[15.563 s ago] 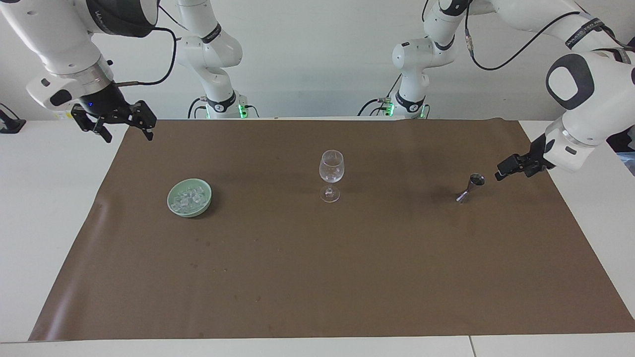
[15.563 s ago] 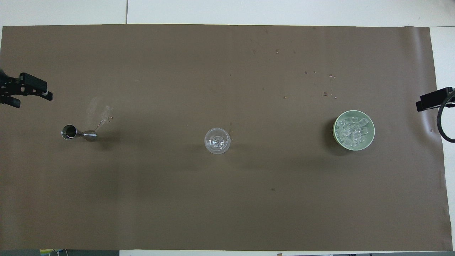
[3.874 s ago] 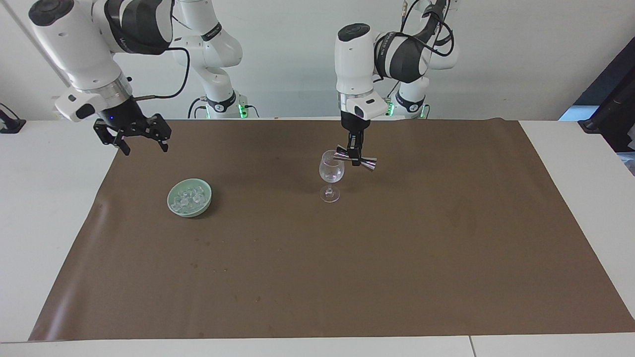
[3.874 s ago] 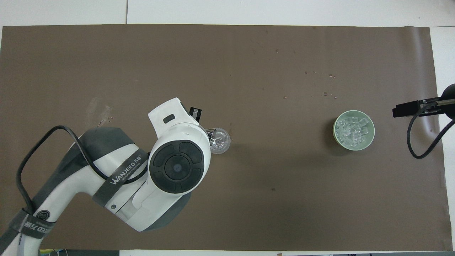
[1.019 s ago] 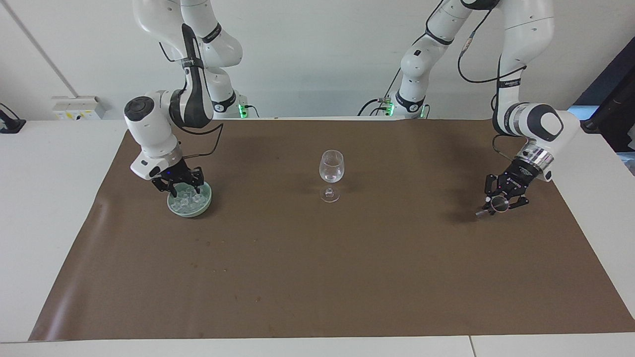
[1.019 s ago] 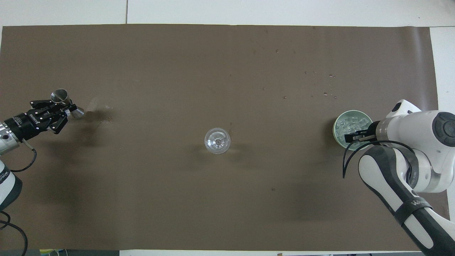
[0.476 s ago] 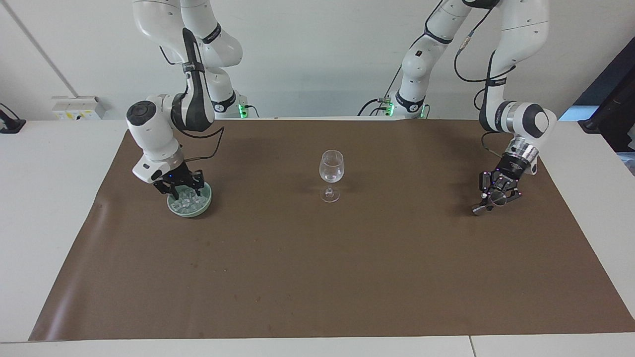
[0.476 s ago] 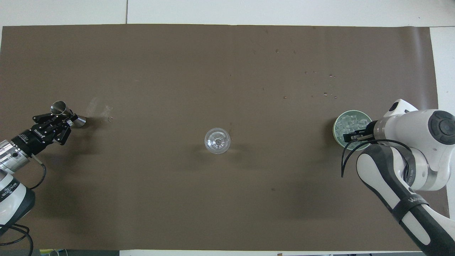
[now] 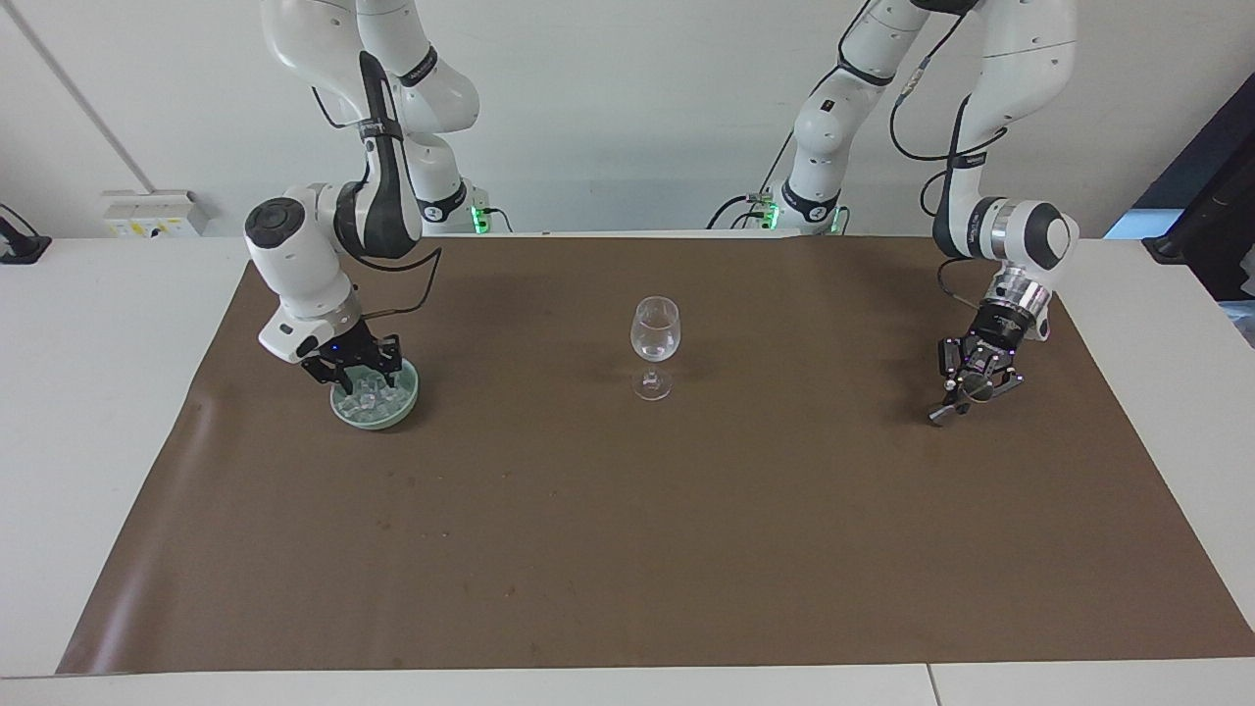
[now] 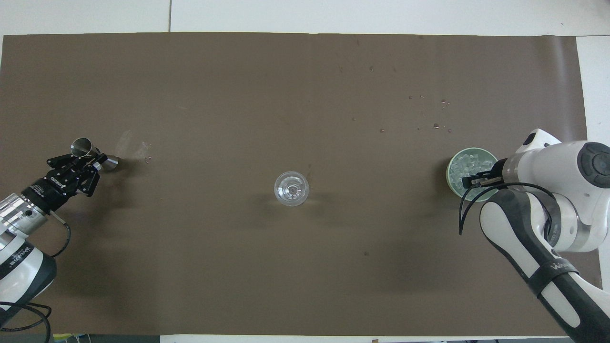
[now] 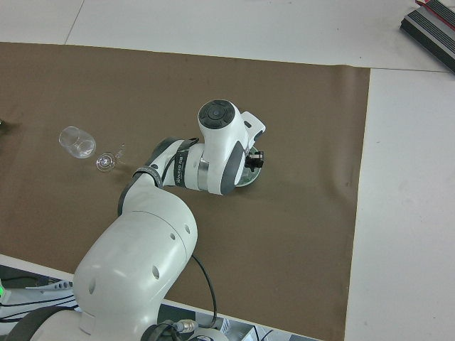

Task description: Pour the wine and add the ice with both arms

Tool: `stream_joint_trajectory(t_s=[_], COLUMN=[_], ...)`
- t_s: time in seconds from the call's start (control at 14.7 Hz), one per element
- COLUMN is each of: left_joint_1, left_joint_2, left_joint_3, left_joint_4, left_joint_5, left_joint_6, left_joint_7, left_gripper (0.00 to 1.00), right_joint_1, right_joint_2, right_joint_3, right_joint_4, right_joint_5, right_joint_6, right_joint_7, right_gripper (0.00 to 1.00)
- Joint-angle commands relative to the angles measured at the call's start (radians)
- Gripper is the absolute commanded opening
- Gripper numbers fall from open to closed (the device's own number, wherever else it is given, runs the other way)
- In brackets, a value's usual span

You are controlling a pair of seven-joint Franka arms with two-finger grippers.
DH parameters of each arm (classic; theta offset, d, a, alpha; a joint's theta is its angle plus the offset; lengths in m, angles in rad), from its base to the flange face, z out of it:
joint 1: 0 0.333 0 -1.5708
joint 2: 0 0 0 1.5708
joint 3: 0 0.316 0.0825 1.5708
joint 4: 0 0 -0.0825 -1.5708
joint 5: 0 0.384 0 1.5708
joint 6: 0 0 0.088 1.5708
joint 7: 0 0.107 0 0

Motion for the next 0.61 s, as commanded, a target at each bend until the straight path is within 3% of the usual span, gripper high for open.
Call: stream_joint_trajectory(t_s=[0.0, 0.2, 0.27, 0.41, 0.48, 0.54], left_joint_1=[-0.019, -0.019, -0.018, -0.018, -0.018, -0.016], left_joint_2=[-0.036, -0.038, -0.039, -0.044, -0.045, -0.045], left_joint_3=[-0.001, -0.001, -0.001, -0.001, -0.001, 0.001], left_joint_4=[-0.027, -0.028, -0.03, -0.038, -0.038, -0.038], left_joint_5=[-0.032, -0.03, -0.03, -0.03, -0.03, -0.03], left_joint_6=[0.029, 0.027, 0.024, 0.02, 0.017, 0.012], left_joint_7=[0.016, 0.036, 0.036, 0.047, 0.047, 0.045], left_gripper=[0.0, 0.0, 0.1, 0.6, 0.81, 0.95], right_joint_1=[-0.004, -0.004, -0.004, -0.004, -0.004, -0.004], right_joint_2=[0.007, 0.007, 0.007, 0.007, 0.007, 0.005], right_joint_3=[0.002, 0.002, 0.002, 0.001, 0.002, 0.002], right_joint_4=[0.014, 0.014, 0.014, 0.014, 0.014, 0.014], right_joint_5=[-0.009, -0.009, -0.009, -0.009, -0.009, -0.009], right_joint_6=[-0.017, -0.018, -0.018, -0.018, -0.018, -0.018], right_joint_7=[-0.013, -0.012, -0.013, -0.015, -0.013, -0.013], right_gripper=[0.65, 0.65, 0.65, 0.61, 0.56, 0.53])
